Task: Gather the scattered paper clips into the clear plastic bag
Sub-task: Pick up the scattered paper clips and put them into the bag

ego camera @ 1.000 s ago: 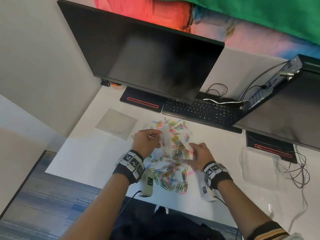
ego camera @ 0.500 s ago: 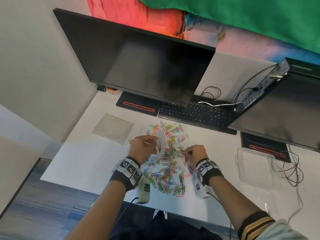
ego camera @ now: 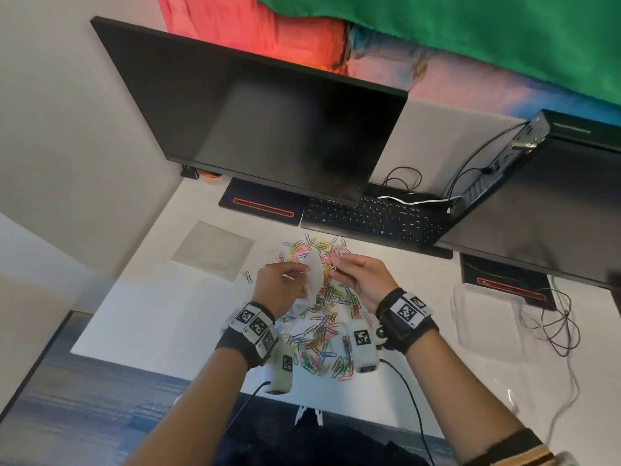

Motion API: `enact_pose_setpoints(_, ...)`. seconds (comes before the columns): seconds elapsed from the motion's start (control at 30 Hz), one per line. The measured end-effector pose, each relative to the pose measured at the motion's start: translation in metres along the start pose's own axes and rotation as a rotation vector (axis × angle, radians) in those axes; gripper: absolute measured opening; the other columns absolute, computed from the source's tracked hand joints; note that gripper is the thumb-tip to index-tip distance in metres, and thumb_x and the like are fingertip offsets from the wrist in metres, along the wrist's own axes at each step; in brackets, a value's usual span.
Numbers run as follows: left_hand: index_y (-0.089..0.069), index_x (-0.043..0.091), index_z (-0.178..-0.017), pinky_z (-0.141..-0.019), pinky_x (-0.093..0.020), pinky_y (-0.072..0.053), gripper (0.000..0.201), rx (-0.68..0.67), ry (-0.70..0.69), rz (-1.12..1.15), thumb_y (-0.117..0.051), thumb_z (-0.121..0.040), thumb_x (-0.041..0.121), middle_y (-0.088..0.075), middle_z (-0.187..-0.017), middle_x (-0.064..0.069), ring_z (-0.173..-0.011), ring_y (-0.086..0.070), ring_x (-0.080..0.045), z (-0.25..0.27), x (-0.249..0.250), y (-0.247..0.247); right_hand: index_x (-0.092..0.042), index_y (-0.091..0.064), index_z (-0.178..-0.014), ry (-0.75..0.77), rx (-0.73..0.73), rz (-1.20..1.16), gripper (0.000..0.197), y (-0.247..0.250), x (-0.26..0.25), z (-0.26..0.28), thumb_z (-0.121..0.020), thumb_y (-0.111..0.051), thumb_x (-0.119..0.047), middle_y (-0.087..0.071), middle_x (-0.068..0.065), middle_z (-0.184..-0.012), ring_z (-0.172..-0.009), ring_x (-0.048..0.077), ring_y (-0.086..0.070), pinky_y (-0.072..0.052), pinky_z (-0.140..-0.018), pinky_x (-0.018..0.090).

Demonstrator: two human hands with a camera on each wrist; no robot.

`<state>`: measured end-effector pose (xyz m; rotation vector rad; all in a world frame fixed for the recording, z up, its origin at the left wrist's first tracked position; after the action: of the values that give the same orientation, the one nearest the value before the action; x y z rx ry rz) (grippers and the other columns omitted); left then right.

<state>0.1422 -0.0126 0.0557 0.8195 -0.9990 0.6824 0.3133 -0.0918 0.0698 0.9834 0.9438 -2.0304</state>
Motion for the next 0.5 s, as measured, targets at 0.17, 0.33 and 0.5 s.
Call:
enact_pose_setpoints(0.17,-0.074,0.010,-0.102,-0.065,-0.024,-0.060,0.018,0.015,0.003,-0.004,-0.061,-0.091,0.005,-0.073,-0.077,-0.007,-0.067,-0.073,-0.023,0.003,0.003,-0.003,-0.011,-0.077,-0.091,0.100,0.073,0.316,0.011,-0.019,0.025,-0.005,-0.082,-0.075,-0.016,-0.076,0.008,-0.087,-0.080,0.019,-0.073,-0.058,-0.084,0.032)
enact_pose_setpoints(0.33,-0.075,0.014,-0.095,-0.077,-0.038,-0.062,0.019,-0.013,-0.038,-0.033,-0.064,-0.089,0.000,-0.074,-0.080,-0.015,-0.075,-0.072,-0.036,0.005,0.005,-0.004,-0.012,-0.077,-0.086,0.232,0.133,0.784,0.009,-0.029,0.031,-0.006,-0.077,-0.077,-0.011,-0.072,-0.003,-0.074,-0.063,-0.002,-0.064,-0.050,-0.063,0.011)
enact_pose_setpoints(0.5,-0.076,0.013,-0.098,-0.079,-0.043,-0.061,0.020,-0.041,-0.069,-0.070,-0.066,-0.087,0.000,-0.075,-0.086,-0.012,-0.074,-0.073,-0.031,0.007,0.003,-0.005,-0.012,-0.074,-0.077,0.339,0.039,1.153,0.008,-0.036,0.021,-0.008,-0.077,-0.070,-0.006,-0.052,-0.013,-0.053,-0.047,-0.001,-0.047,-0.033,-0.048,0.004)
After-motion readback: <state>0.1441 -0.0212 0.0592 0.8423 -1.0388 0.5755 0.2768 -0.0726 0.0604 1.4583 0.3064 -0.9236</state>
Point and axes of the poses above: each hand's wrist, its own z-axis away from the middle knuckle, its own y-axis out of the back of the hand, x = y × z, the point moved 2 cm from there along -z, towards the middle knuckle
